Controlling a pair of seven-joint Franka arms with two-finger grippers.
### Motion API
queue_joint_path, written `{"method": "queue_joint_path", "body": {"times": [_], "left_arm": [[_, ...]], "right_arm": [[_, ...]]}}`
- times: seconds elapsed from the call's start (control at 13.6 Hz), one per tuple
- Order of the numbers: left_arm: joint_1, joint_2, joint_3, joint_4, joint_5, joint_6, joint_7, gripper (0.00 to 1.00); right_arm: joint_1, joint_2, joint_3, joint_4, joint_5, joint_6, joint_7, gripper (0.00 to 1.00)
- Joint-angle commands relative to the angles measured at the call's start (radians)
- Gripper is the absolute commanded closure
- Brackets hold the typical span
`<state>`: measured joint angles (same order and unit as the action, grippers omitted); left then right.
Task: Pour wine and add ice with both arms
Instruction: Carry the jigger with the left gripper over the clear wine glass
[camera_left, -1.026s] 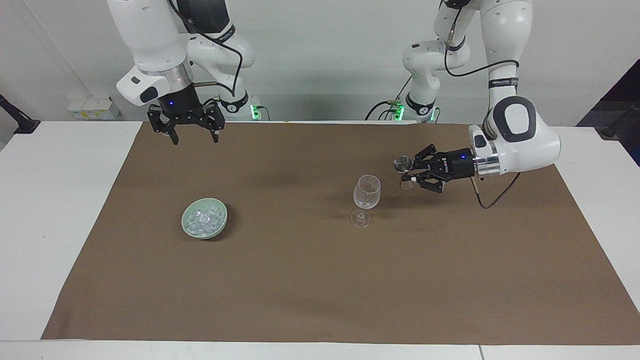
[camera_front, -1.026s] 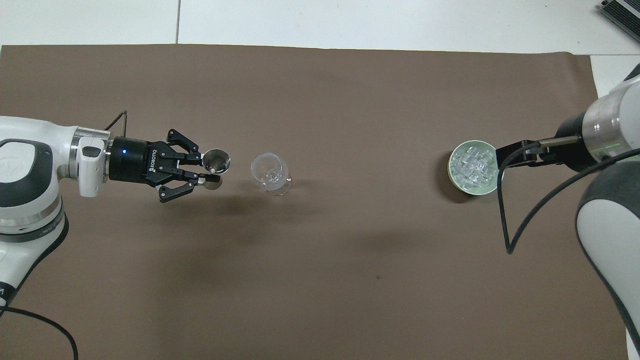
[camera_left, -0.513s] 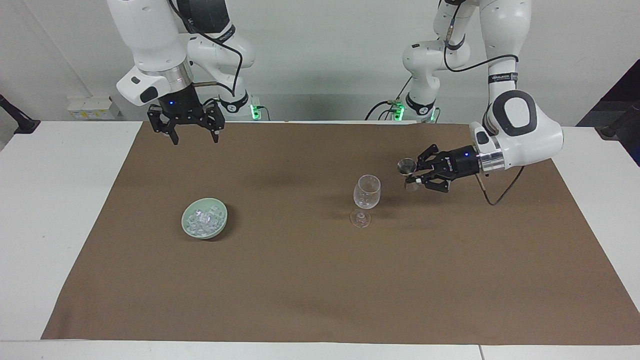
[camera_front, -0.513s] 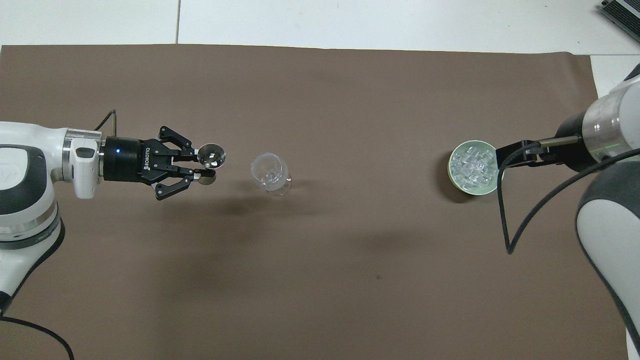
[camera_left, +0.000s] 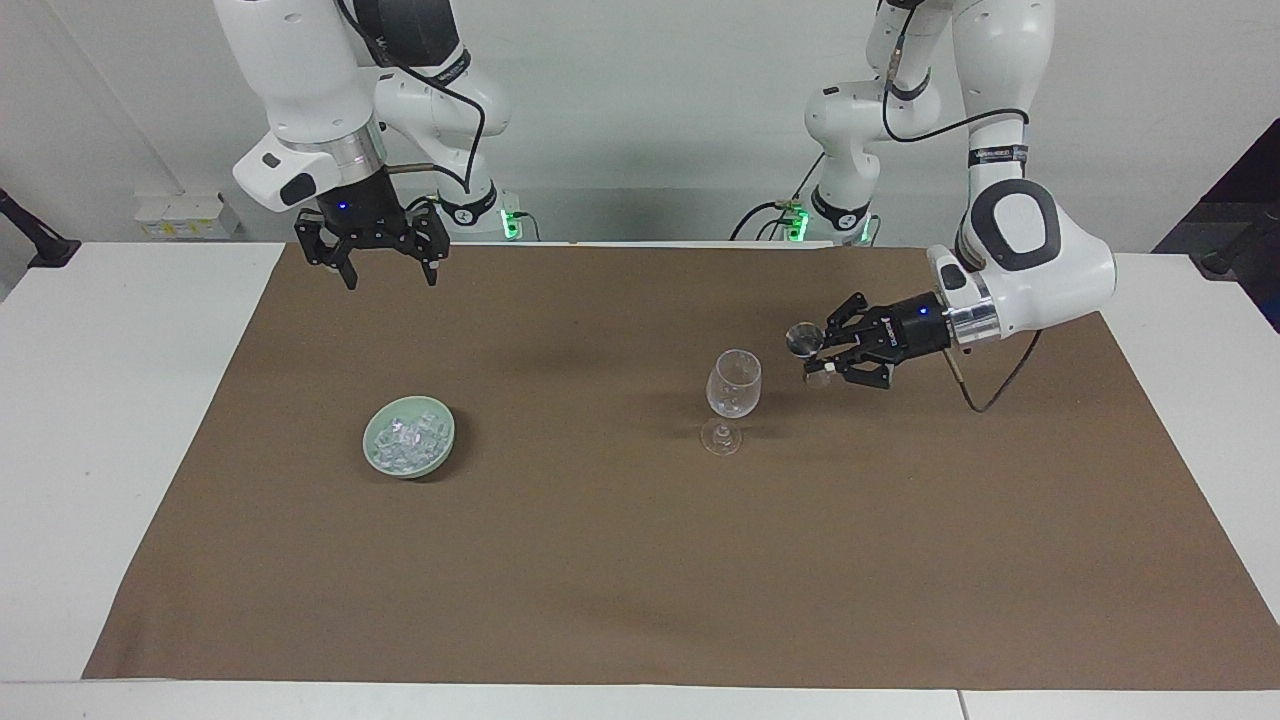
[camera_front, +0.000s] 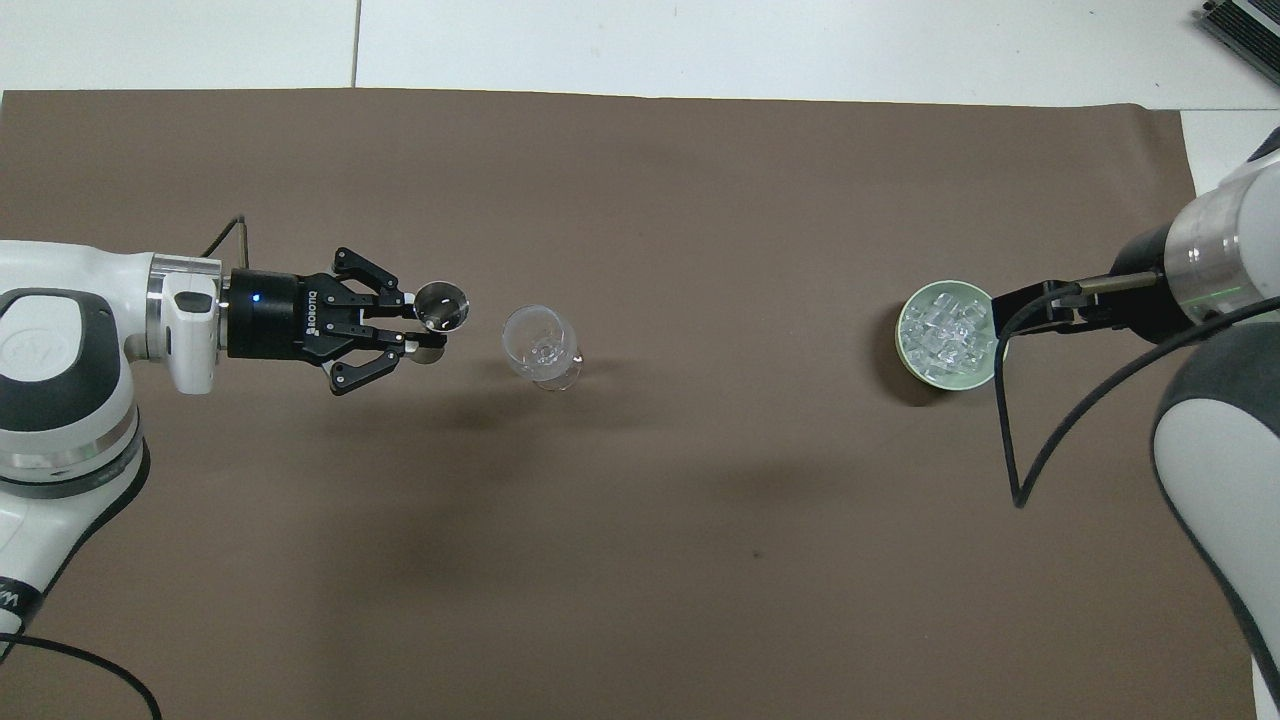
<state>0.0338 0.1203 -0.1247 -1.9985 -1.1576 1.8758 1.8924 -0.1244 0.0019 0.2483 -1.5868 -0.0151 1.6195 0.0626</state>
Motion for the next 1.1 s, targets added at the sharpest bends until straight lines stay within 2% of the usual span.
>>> {"method": "queue_joint_path", "body": {"times": [0.0, 0.44, 0.66, 1.03], "left_arm": [[-0.040, -0.034, 0.014, -0.023, 0.006, 0.042, -0.029, 0.94], [-0.077, -0.030, 0.016, 0.015, 0.068, 0.072, -0.076, 0.94], [-0.086, -0.028, 0.014, 0.046, 0.151, 0.078, -0.146, 0.94], [-0.103, -0.031, 0.016, 0.049, 0.173, 0.098, -0.215, 0.94]], "right_arm": [[-0.021, -0.007, 0.008, -0.005, 0.021, 0.014, -0.027, 0.00], [-0.021, -0.007, 0.008, -0.005, 0.021, 0.014, -0.027, 0.00], [-0.021, -0.007, 0.008, -0.005, 0.021, 0.014, -0.027, 0.00], [-0.021, -0.007, 0.008, -0.005, 0.021, 0.014, -0.027, 0.00]]}}
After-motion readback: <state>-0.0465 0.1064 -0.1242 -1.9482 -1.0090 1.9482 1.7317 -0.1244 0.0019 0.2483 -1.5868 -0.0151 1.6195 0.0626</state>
